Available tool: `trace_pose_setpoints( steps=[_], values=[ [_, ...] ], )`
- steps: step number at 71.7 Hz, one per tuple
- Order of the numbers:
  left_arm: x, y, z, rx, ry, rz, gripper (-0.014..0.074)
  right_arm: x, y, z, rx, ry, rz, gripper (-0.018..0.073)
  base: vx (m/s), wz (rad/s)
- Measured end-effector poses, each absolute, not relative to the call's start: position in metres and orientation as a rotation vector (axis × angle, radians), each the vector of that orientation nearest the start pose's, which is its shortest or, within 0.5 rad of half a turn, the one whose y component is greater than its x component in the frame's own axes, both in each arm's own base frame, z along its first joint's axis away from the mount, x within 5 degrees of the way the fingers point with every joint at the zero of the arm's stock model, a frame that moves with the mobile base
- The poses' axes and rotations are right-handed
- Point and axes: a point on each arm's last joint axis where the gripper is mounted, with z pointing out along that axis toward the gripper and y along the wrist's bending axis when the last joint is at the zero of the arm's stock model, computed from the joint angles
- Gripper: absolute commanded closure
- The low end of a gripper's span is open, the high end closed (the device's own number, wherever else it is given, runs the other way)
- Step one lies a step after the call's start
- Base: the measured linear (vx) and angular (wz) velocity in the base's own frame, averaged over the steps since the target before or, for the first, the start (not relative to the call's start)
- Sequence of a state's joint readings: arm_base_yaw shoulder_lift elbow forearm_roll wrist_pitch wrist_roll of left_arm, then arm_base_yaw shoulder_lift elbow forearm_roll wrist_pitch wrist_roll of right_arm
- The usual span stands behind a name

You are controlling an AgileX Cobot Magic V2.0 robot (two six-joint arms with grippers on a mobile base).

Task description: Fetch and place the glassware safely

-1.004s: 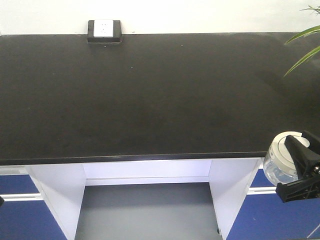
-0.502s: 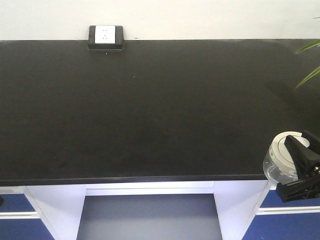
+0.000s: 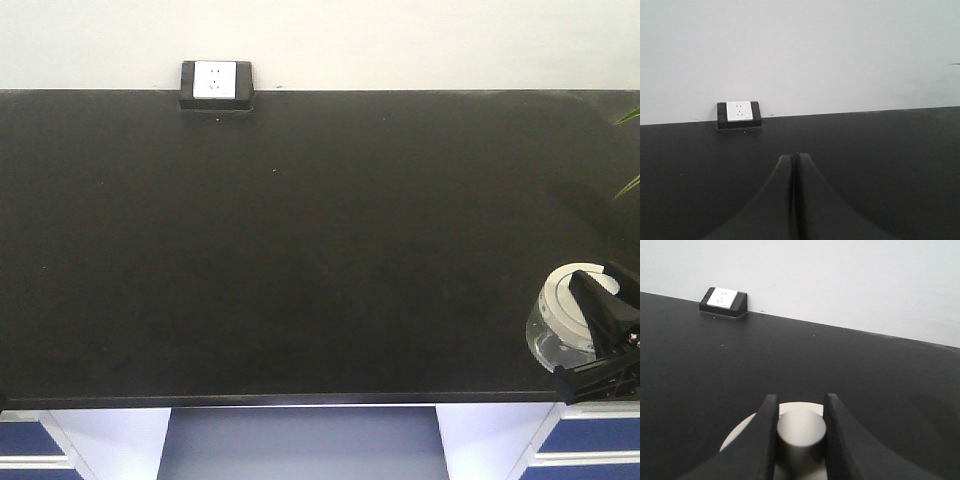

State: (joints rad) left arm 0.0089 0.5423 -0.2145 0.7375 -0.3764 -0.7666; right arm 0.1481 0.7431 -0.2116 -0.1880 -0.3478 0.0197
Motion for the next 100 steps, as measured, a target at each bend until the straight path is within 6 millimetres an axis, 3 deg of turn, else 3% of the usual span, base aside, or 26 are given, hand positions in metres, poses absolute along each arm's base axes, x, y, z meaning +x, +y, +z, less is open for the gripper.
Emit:
trace_pose_setpoints(
  steps=[100],
  values=[
    [0.1151, -0.0214, 0.2672, 0.143, 1.526, -0.235, 0.0603, 0.1419, 0.027, 0.2452, -0.302, 1.645, 0.046, 0.0563, 0.04, 0.0]
  ],
)
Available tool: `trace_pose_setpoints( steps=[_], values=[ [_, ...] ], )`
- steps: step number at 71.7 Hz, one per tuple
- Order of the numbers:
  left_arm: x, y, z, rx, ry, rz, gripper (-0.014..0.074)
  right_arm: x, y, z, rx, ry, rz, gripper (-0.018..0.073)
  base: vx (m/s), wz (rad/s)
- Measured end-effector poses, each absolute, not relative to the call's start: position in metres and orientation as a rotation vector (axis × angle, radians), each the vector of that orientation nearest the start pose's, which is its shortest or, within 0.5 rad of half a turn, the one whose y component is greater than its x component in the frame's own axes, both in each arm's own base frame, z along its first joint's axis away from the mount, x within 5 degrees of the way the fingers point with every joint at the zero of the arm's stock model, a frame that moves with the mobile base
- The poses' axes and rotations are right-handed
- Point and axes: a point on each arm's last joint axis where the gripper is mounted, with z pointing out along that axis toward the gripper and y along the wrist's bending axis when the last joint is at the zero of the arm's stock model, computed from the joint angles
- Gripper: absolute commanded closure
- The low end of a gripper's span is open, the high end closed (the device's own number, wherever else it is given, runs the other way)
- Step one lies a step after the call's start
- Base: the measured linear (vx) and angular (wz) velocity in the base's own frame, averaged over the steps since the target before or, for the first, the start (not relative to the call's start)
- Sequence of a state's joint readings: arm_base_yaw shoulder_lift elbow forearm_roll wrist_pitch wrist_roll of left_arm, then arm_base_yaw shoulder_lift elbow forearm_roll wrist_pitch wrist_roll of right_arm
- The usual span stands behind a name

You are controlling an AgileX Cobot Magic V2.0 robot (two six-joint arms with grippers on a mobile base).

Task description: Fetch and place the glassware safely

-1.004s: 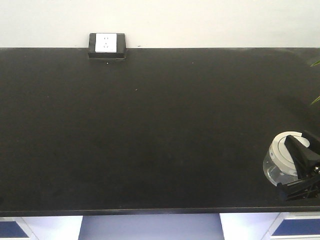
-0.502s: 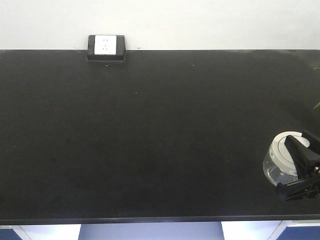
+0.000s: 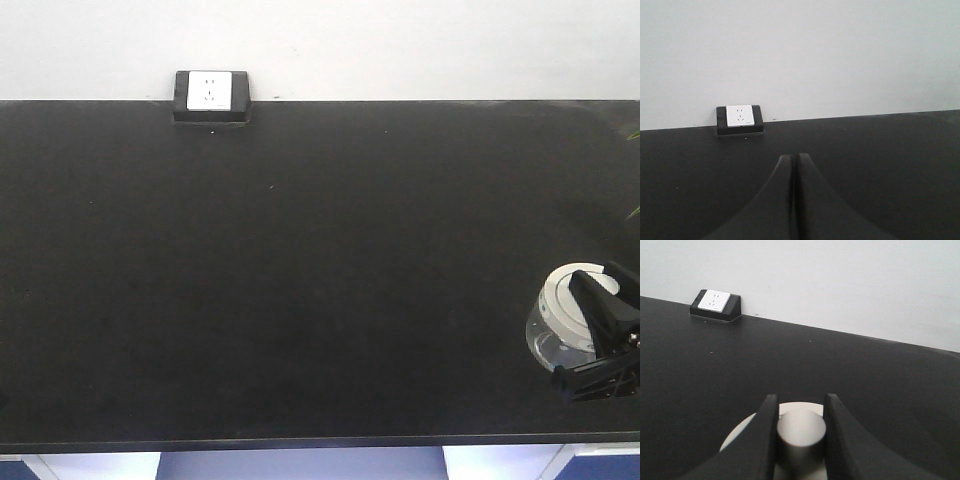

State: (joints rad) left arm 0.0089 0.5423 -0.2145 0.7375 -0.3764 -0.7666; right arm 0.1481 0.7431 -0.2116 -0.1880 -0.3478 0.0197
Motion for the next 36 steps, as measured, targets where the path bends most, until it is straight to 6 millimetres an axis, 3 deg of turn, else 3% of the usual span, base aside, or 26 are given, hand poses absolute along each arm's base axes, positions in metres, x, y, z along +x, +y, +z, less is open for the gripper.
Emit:
trace_pose_setpoints(
  steps=[36],
  values=[
    [0.1151, -0.0214, 0.2672, 0.143, 1.526, -0.235, 0.0603, 0.1419, 0.027, 0.2452, -0.302, 1.645, 0.046, 0.0563, 0.0, 0.0]
  ],
)
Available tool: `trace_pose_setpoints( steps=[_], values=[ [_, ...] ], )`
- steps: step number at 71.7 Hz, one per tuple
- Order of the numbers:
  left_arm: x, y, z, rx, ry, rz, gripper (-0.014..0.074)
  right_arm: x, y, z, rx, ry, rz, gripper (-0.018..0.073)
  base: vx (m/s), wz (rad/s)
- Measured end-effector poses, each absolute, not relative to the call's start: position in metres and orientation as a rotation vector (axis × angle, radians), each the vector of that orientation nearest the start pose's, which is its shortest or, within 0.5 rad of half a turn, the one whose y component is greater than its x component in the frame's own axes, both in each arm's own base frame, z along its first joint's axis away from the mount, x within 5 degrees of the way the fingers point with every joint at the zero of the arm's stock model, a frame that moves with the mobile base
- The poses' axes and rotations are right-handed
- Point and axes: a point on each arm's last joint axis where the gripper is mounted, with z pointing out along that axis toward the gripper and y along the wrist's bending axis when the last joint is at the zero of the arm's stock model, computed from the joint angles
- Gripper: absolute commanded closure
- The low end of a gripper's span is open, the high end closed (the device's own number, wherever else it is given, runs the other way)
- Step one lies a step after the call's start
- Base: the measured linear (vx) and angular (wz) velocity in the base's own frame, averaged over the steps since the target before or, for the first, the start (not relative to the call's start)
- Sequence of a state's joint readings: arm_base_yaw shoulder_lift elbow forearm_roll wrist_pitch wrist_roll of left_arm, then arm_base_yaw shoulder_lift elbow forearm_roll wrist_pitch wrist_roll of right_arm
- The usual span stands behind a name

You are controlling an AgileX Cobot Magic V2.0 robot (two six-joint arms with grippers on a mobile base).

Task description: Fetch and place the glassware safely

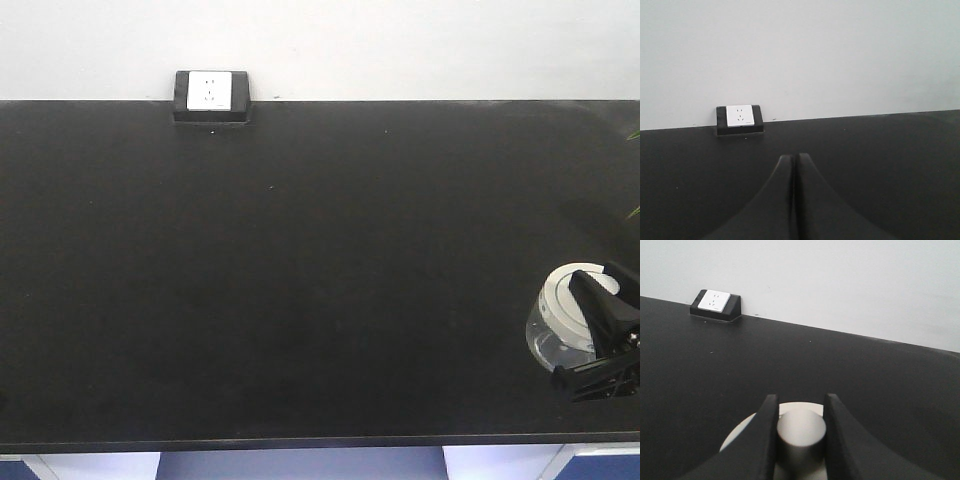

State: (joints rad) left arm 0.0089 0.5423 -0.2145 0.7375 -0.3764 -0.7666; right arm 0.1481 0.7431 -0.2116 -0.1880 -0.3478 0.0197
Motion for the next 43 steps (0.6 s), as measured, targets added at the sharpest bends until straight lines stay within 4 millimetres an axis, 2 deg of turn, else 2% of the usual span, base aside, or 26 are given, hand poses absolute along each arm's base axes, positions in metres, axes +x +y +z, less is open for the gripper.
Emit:
trace_pose_setpoints(
  steps=[32, 43],
  values=[
    [0.115, -0.021, 0.267, 0.143, 1.526, -0.235, 0.0603, 0.143, 0.027, 0.248, -0.255, 1.625, 0.076, 0.0563, 0.0, 0.0],
    [0.115, -0.021, 0.267, 0.143, 1.526, -0.235, 0.0603, 0.153, 0.031, 0.259, -0.321, 1.615, 0.053, 0.0563, 0.0, 0.0]
  ],
)
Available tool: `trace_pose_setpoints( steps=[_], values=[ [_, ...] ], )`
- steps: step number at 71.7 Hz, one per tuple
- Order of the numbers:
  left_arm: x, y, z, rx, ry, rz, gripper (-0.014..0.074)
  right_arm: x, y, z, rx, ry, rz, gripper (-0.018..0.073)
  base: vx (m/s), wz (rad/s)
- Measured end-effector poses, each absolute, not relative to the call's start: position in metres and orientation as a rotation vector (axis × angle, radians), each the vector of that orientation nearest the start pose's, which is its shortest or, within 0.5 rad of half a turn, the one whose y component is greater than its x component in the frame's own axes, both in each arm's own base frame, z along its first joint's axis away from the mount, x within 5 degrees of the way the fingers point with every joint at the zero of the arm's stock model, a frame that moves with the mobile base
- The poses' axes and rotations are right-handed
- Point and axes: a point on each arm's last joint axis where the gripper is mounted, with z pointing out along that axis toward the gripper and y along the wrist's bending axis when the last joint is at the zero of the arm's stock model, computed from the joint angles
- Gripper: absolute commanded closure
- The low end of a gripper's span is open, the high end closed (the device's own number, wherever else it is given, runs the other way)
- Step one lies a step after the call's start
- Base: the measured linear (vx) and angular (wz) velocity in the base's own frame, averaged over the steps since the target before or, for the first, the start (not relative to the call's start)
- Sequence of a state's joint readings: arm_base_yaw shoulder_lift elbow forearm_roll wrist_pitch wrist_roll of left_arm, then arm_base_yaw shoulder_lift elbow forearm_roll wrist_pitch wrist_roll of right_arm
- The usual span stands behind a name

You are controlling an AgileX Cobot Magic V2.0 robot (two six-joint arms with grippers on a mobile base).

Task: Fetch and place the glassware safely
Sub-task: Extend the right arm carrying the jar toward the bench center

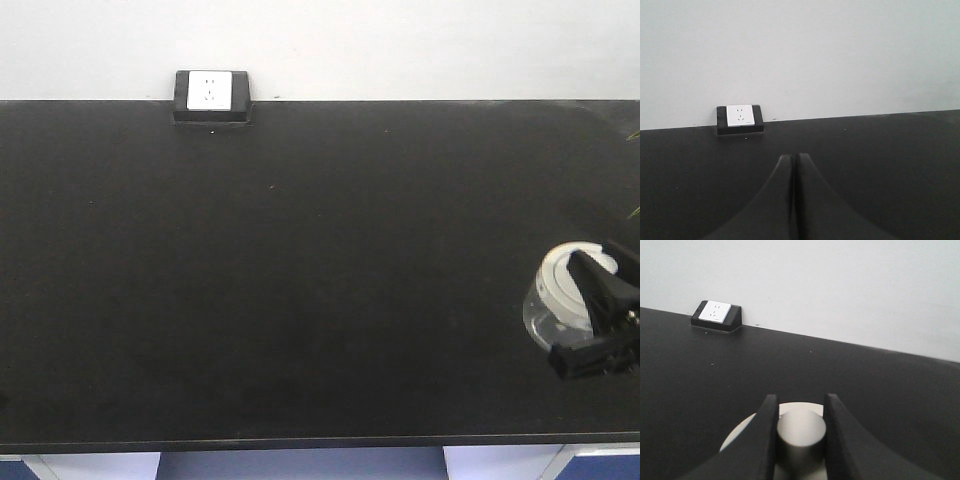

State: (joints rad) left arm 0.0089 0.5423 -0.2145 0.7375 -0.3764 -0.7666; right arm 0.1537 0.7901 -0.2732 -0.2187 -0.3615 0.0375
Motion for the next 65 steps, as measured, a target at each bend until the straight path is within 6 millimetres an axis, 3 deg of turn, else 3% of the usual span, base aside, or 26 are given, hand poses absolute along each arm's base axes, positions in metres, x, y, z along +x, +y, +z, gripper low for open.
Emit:
trace_pose_setpoints(
  steps=[18, 30, 48, 65],
  values=[
    [0.115, -0.021, 0.267, 0.143, 1.526, -0.235, 0.0603, 0.192, 0.064, 0.289, -0.498, 1.601, 0.106, 0.0563, 0.0, 0.0],
    [0.115, -0.021, 0.267, 0.143, 1.526, -0.235, 0.0603, 0.224, 0.09, 0.293, -0.564, 1.623, 0.163, 0.0563, 0.0, 0.0],
    [0.115, -0.021, 0.267, 0.143, 1.526, -0.235, 0.0603, 0.276, 0.131, 0.277, -0.591, 1.668, 0.274, 0.056, 0.0, 0.0],
    [0.115, -0.021, 0.267, 0.143, 1.526, -0.235, 0.0603, 0.317, 0.171, 0.243, -0.649, 1.687, 0.34, 0.056, 0.0, 0.0]
  ],
)
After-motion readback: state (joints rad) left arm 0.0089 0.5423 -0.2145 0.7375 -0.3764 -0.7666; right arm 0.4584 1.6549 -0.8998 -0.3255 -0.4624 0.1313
